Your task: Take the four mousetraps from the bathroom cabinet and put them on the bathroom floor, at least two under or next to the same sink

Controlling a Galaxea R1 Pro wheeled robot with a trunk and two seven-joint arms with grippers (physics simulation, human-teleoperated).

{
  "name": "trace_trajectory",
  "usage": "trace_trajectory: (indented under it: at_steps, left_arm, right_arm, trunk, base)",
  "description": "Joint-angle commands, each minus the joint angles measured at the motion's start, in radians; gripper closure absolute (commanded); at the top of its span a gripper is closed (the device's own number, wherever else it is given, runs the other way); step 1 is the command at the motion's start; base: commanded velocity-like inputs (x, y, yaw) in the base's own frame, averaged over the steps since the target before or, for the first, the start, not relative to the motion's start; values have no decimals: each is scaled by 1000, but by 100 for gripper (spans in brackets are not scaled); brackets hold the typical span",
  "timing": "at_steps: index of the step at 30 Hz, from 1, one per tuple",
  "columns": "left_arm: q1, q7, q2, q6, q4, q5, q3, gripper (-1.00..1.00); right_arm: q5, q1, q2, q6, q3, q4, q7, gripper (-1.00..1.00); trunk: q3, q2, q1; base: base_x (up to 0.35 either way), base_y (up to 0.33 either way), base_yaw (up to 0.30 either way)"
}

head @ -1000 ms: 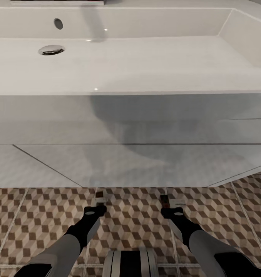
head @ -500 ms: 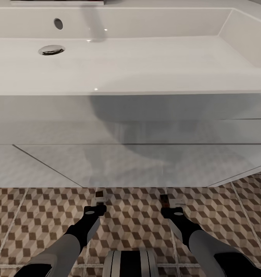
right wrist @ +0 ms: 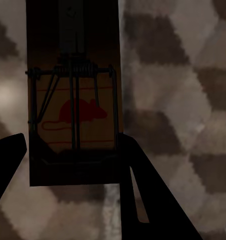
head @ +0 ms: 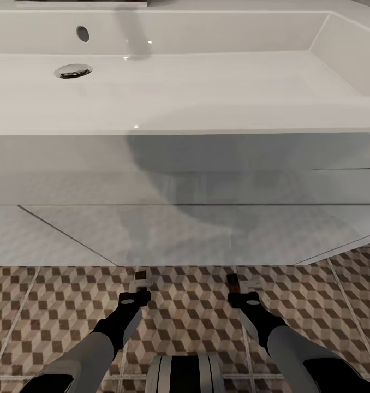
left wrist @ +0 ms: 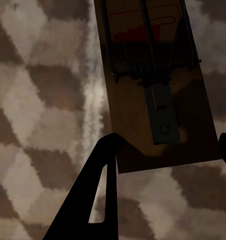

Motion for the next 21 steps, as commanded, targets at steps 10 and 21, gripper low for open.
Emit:
trace_trajectory:
  at_steps: [10,21]
  left_arm:
    - [0,2,1,7,-2,-4,3,100]
    - [0,2,1,7,-2,-4,3,100]
  right_arm:
    - [-1,-1,-1,4,4,-1,-5,100]
    - [1,-1,0,1,6,-5,-5,100]
  trunk:
    - [-1,0,0]
    - [-1,0,0]
  base:
    - [0,0,0]
    - [0,0,0]
